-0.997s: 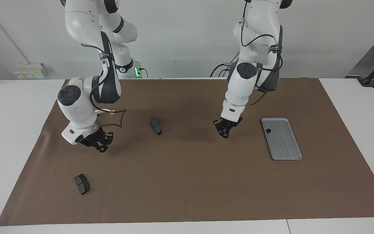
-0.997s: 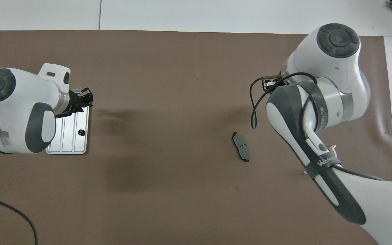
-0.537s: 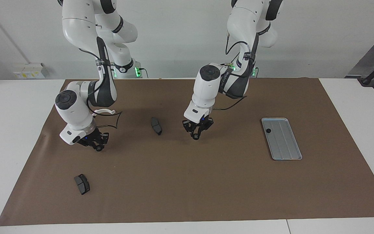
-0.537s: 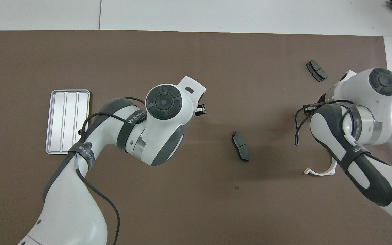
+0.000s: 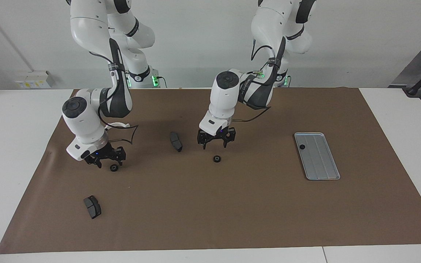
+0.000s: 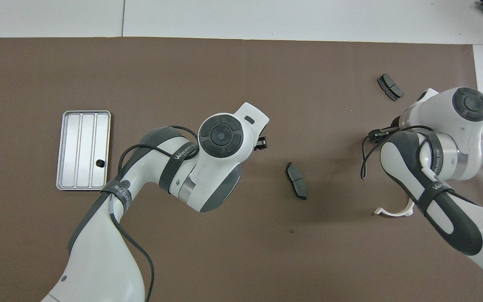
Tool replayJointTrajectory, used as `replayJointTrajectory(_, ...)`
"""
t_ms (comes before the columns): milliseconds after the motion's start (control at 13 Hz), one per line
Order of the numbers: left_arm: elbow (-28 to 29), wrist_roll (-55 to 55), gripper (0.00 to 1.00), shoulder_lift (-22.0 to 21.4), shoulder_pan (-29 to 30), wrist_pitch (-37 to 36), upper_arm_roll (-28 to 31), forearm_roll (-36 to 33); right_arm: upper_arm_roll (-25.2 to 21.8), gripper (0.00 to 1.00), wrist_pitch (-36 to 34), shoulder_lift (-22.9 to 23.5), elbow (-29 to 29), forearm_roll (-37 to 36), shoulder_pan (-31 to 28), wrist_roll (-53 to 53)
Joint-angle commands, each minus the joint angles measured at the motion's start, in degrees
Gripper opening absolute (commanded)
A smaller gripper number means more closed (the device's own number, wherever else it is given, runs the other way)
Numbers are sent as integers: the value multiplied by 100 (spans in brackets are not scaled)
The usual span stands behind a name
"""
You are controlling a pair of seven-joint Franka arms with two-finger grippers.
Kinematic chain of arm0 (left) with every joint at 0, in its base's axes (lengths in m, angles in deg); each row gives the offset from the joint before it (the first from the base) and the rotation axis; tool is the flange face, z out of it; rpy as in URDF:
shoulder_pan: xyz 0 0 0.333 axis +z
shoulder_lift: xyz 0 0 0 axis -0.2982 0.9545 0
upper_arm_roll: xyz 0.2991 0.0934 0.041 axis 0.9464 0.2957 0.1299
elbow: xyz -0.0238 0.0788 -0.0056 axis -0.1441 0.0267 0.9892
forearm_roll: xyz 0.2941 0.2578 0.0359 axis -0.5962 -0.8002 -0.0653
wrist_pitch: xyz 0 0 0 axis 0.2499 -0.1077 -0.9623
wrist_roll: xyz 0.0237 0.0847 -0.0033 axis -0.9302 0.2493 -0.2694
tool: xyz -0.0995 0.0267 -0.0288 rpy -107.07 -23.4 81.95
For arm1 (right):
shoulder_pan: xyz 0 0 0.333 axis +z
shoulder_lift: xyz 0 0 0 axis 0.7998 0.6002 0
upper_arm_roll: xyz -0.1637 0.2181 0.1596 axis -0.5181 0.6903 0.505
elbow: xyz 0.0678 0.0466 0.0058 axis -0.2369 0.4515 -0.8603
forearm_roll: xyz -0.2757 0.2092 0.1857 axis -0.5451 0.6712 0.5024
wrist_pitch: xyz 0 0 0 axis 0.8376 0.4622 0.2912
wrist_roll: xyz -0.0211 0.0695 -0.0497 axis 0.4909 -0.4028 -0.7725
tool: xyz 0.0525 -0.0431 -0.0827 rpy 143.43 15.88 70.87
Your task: Place bearing gear from tray to pile
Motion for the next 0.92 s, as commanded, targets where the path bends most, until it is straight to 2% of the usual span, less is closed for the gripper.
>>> replayJointTrajectory(0,20,233,100,-147,755,-411,-7,-41,73,100,-471,-284,-208,119,282,698)
replayJointTrajectory(153,300,480,100,-400,1370,-534,-7,-41,73,100,-1156,-205,-840,110,747,1331)
replayJointTrajectory(460,1038,640,100,-893,2162,-508,-7,-32,82,100,-1116,-21,-1106,119,1967,2605)
replayJointTrajectory(690,1758,26,100,-1209,2637,-412,-7,-32,81,100,-1089,628,-1790,40,2654,3416)
replayJointTrajectory(844,2006,-160,100,-1315,2682,-385,10,-24,73,100,-871,1242,-2098,-38,3137,3976)
